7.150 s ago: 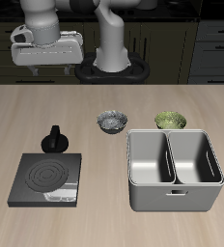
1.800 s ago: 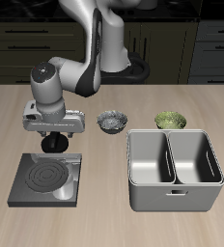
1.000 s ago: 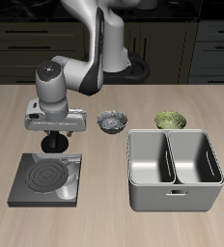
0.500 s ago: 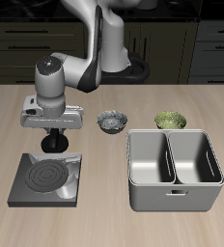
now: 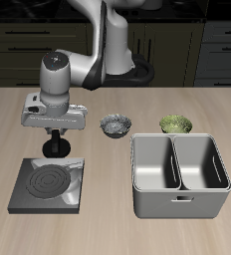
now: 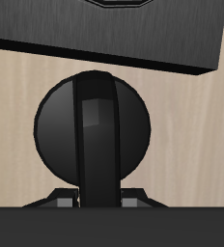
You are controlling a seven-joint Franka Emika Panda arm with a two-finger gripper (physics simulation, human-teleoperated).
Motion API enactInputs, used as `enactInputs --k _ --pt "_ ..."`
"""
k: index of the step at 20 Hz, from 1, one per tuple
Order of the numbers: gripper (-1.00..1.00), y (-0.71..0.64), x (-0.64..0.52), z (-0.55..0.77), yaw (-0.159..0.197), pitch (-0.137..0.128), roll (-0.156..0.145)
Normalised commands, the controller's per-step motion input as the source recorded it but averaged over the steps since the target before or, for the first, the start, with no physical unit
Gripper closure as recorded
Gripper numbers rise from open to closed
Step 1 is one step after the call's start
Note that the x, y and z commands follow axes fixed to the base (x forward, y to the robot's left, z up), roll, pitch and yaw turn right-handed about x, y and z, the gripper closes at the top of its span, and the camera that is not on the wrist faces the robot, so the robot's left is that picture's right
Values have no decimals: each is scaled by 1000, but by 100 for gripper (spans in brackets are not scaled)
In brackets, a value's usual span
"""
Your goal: Turn on the flat stove
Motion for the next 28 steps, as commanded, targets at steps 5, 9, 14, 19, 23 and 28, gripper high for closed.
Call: enactInputs --k 5,9,14,19,23,28 --pt "100 -217 107 141 -4 -44 -35" --pt "100 -251 83 51 29 -24 -58" --pt "100 -474 141 47 23 -26 -78" --pt "100 -343 121 171 23 -48 -54" --pt "100 -161 125 123 43 -24 -24" --pt "100 -240 179 185 41 -51 -28"
